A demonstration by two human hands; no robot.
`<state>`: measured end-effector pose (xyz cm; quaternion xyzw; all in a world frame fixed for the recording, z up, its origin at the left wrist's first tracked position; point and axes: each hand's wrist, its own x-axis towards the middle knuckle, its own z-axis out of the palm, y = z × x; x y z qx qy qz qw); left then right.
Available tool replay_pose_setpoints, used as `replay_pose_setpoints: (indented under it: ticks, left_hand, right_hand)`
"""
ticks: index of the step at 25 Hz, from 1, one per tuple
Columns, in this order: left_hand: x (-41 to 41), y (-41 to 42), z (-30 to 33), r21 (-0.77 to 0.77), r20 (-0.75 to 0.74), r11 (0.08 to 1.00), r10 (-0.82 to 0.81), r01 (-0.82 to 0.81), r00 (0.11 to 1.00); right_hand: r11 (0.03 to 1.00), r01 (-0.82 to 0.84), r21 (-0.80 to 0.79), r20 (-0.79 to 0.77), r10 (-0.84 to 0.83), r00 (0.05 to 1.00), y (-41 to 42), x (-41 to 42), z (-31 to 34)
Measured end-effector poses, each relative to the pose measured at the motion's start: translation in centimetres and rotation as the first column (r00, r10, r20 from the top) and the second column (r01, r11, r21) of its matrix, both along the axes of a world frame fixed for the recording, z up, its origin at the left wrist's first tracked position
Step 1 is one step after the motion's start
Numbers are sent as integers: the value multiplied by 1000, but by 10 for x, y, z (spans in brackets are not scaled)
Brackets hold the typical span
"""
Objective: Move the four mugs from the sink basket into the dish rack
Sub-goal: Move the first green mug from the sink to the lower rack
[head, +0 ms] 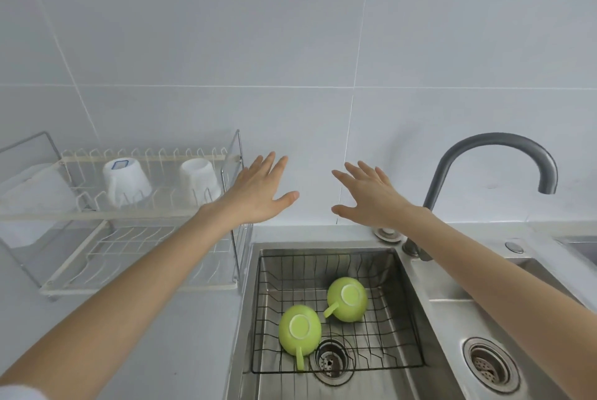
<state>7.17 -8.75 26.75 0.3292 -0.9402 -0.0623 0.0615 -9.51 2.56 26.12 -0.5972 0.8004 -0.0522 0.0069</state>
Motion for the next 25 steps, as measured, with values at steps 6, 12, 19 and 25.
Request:
replay_pose_setpoints:
  ticks: [6,12,19,25]
  left_hand:
    - [-40,12,-28,21,85,1000,10,-12,996]
    - [-76,10,-54,83,81,997,1,-7,997]
    - [-105,9,-118,345,18,939,-15,8,1000]
    - [-128,2,-176,543,36,838,34,-48,999]
  right_hand:
    - [999,-29,40,-25,30,999,15,-39,-24]
    - [998,-8,55,95,3,995,16,-67,-53]
    - [994,82,77,448,-108,887,11,-87,-115]
    - [959,190,209,600,-279,749,8,-97,-185]
